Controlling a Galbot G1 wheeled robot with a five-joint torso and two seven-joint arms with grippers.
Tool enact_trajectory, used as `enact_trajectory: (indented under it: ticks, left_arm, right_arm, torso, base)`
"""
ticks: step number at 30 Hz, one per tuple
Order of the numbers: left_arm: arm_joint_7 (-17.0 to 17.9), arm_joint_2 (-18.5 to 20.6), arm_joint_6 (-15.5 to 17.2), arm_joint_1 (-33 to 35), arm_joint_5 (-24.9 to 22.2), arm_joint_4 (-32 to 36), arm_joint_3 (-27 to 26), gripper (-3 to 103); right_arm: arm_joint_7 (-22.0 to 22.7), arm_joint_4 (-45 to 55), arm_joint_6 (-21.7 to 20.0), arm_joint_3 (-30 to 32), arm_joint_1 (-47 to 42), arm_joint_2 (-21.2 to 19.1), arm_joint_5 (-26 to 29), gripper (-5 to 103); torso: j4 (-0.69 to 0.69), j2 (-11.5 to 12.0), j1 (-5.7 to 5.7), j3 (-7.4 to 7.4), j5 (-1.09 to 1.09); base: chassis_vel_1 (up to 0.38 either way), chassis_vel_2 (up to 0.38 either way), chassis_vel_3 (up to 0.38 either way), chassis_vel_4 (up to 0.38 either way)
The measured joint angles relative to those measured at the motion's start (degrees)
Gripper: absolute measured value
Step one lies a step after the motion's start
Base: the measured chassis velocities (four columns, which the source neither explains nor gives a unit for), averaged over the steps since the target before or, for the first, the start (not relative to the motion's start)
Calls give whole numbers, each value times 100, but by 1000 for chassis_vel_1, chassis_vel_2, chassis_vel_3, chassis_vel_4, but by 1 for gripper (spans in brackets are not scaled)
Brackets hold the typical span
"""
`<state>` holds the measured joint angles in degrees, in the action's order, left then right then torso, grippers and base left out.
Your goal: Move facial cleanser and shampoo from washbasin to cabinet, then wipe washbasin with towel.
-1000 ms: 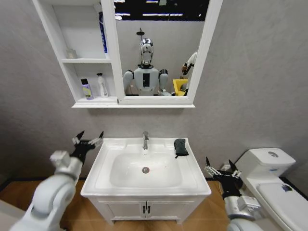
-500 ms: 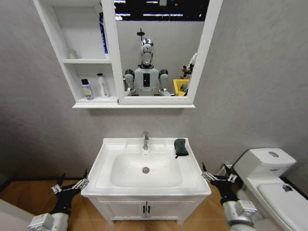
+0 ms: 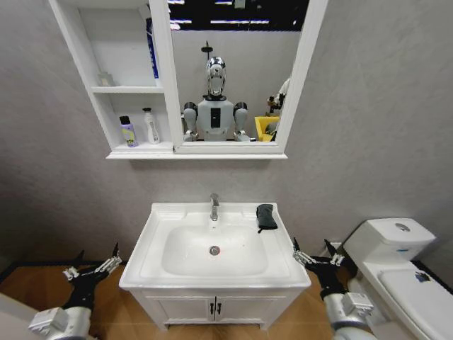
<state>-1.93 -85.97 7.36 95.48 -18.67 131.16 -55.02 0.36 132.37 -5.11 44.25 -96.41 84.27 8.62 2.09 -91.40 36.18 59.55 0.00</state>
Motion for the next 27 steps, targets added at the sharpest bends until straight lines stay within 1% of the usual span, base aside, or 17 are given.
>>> enact_trajectory:
  ticks: [9,17,19,20,21,22,23,25,26,27]
  left_arm:
    - [7,8,10,-14,-6,-4,15,100]
    - [11,11,15,-20,-11,-6,21,100]
    - [12,12,16,-21,-13,-6,23,100]
    - [12,12,16,-21,-13,-6,23,100]
    - [13,13,17,-22,-13,-6,24,100]
    - [15,14,18,-22,-13,-7,25,100]
    - [15,14,18,-22,-13,-7,25,100]
    - [15,14,18,-22,-13,-7,25,100]
    - [17,15,19,-22,-13,-7,24,100]
    - [17,15,19,-22,-13,-7,24,100]
  right_arm:
    - [-111,-34,89,17,-86,49,-6,100]
    - [-6,-145,9,-25,19,9,10,100]
    - [129,-315,-207,-62,291,-126,142,100]
    - [129,-315,-207,-62,291,-126,142,100]
    - [226,-438,-396,-80,501,-243,364,100]
    - [349,-596,-719,-98,764,-429,804,100]
    - [349,-596,-719,-98,764,-429,804,100]
    - [552,-915,-1202,-44,1178,-830,1515,100]
    - [583,-1040,-1320,29,1287,-992,1644,100]
    - [583,-1040,-1320,29,1287,-992,1644,100]
  torso:
    - [0,0,-1,0,0]
    - [0,0,1,1,0]
    - [-1,2,5,2,0]
    - [-1,2,5,2,0]
    - [0,3,6,2,1]
    - [1,3,5,2,3]
    - [1,3,5,2,3]
    - [4,2,1,1,2]
    - [1,1,-1,1,1]
    - [1,1,-1,1,1]
  base:
    - [0,0,0,0]
    - [-77,86,67,-61]
    - [-92,91,74,-80]
    - [-49,78,74,-71]
    - [-49,47,53,-71]
    - [0,0,0,0]
    - [0,0,0,0]
    - [0,0,0,0]
    - [0,0,0,0]
    - [0,0,0,0]
